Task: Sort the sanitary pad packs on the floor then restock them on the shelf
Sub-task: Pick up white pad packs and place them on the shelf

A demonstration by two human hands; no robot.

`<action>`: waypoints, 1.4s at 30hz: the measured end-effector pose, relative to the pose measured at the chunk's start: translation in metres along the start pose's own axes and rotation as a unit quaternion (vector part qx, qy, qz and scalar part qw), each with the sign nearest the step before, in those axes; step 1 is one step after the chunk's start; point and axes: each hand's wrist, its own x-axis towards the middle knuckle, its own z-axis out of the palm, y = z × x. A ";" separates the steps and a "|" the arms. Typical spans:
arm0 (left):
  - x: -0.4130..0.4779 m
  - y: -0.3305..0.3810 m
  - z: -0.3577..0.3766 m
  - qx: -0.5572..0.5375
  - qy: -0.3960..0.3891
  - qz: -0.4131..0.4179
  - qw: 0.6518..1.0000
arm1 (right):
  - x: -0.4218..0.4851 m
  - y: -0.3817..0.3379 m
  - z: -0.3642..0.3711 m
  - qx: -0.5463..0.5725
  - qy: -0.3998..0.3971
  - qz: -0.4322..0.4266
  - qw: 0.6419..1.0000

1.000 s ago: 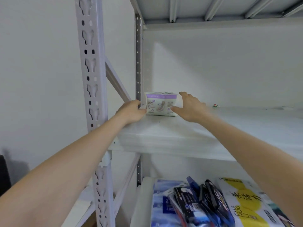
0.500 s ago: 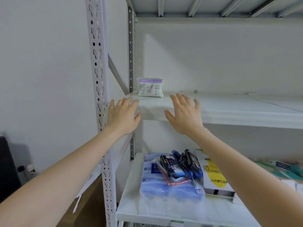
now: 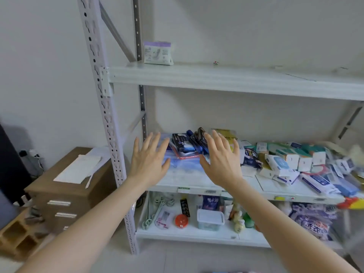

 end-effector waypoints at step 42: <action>-0.396 0.214 0.462 -0.068 -0.446 0.008 0.892 | -0.522 0.095 0.414 0.083 -0.458 0.142 0.874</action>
